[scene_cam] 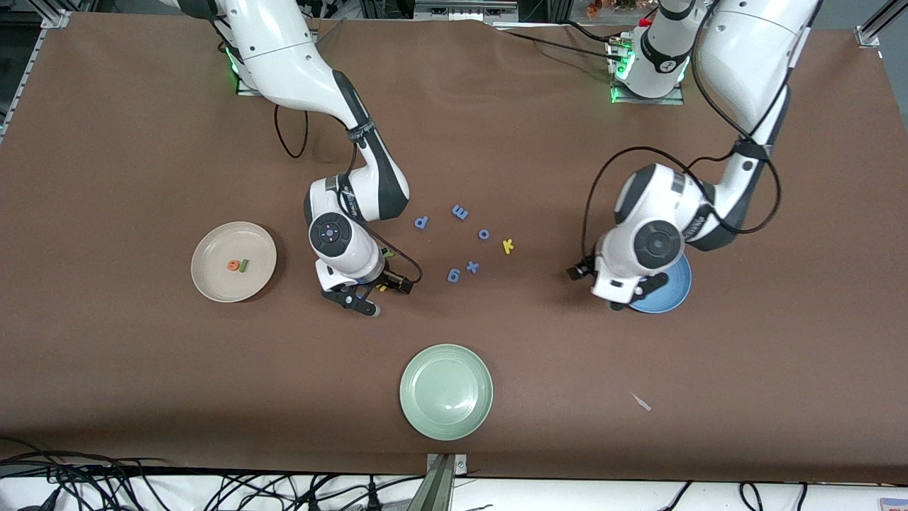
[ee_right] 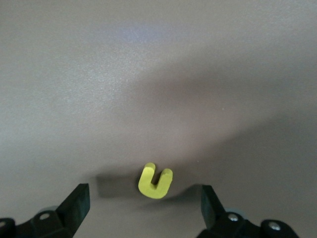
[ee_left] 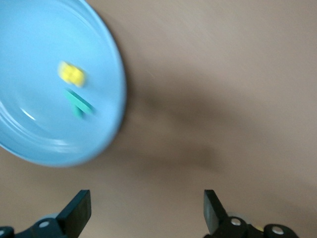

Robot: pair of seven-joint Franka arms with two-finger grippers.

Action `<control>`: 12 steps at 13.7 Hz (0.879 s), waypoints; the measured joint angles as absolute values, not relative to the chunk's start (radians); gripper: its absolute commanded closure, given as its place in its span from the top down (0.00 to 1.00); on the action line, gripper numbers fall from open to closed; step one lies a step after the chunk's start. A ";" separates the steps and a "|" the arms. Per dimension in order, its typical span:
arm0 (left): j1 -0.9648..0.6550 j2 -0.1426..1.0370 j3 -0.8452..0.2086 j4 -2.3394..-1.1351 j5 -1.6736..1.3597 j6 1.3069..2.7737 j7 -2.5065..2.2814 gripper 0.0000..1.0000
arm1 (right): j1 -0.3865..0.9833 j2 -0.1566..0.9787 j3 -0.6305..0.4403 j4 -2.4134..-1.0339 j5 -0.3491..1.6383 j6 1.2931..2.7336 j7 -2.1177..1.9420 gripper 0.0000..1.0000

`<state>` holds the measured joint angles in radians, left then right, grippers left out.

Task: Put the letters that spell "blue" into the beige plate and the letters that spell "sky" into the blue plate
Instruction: 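Grasp the k with the left gripper while the right gripper lifts the u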

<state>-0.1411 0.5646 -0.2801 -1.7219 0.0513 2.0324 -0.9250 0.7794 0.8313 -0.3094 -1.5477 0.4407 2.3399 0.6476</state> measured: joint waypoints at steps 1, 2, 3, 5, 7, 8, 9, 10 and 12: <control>-0.155 0.565 -0.309 -1.721 0.040 2.041 -0.961 1.00 | 0.779 0.832 -0.309 -1.547 0.441 2.340 0.648 0.51; -0.176 0.568 -0.327 -1.720 0.026 2.059 -0.998 1.00 | 0.779 0.832 -0.309 -1.546 0.441 2.340 0.648 0.32; -0.204 0.573 -0.335 -1.720 0.023 2.085 -1.019 1.00 | 0.779 0.832 -0.310 -1.544 0.441 2.340 0.648 0.17; -0.270 0.588 -0.340 -1.719 0.022 2.120 -1.028 1.00 | 0.778 0.831 -0.313 -1.542 0.441 2.340 0.650 0.00; -0.325 0.612 -0.339 -1.718 0.048 2.166 -1.010 1.00 | 0.776 0.830 -0.314 -1.541 0.442 2.339 0.651 0.00; -0.339 0.629 -0.339 -1.719 0.068 2.191 -0.987 1.00 | 0.776 0.825 -0.315 -1.538 0.444 2.337 0.652 0.00; -0.345 0.650 -0.339 -1.718 0.080 2.215 -0.963 1.00 | 0.776 0.827 -0.314 -1.538 0.445 2.337 0.652 0.00; -0.350 0.670 -0.338 -1.718 0.086 2.233 -0.942 0.99 | 0.776 0.830 -0.314 -1.537 0.445 2.337 0.652 0.00; -0.362 0.699 -0.338 -1.718 0.132 2.244 -0.931 0.90 | 0.775 0.827 -0.319 -1.532 0.445 2.304 0.651 0.00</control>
<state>-0.3619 0.6990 -0.3377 -1.7181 0.1318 2.2444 -0.9308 0.7752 0.8269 -0.3193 -1.5320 0.4453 2.3045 0.6508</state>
